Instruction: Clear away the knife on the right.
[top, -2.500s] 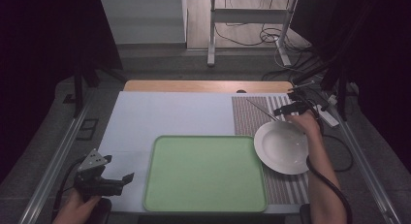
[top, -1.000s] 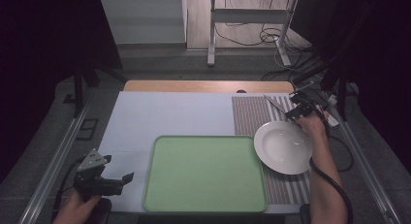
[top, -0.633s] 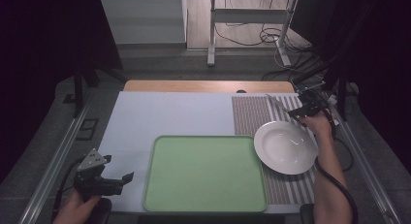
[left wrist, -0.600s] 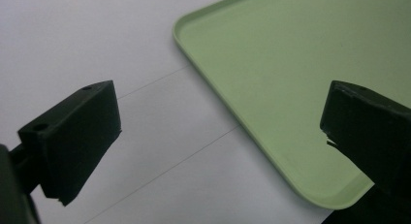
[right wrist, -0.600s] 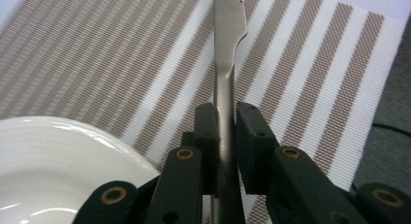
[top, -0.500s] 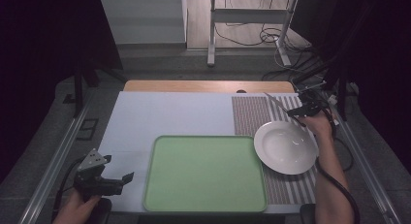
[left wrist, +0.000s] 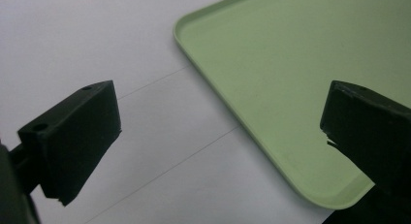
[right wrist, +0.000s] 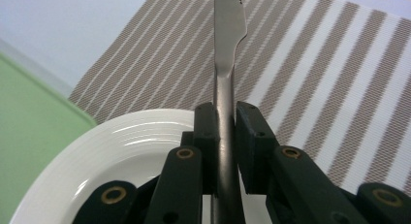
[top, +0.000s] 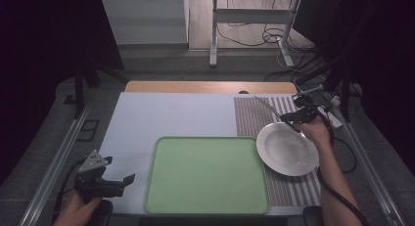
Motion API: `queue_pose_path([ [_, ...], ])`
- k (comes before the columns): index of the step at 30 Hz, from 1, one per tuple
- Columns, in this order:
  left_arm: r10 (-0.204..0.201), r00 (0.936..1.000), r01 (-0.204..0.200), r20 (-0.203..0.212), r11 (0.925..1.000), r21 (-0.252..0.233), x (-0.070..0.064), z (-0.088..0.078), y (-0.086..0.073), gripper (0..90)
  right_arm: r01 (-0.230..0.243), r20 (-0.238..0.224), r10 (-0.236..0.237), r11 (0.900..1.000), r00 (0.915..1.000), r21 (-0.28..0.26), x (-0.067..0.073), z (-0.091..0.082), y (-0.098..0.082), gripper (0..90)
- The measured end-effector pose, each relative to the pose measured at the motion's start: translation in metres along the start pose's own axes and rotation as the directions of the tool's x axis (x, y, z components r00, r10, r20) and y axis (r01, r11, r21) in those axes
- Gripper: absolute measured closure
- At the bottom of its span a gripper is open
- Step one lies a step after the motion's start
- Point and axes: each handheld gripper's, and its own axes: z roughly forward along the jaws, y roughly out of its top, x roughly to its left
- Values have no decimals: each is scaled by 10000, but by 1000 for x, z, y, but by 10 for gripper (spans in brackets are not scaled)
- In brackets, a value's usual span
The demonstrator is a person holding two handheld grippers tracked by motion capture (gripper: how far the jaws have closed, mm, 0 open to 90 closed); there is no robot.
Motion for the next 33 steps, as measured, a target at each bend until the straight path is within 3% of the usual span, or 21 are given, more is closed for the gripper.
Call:
queue_pose_path([
  [14, 0, 10000, 0, -15, 10000, -3, 0, 0, 0, 11, 583, -519, -576, 9982, 9970, 120, 47, 0, -11, 804],
  [16, 16, 10000, -16, -11, 10000, 0, 0, 0, 0, 11, 863, -704, -858, 9963, 9938, 47, 61, 0, -13, 804],
  [33, 75, 10000, -75, -48, 10000, 10, -1, 0, 0, 11, 1623, -1225, -1571, 9862, 9800, 335, 117, 2, -27, 804],
])
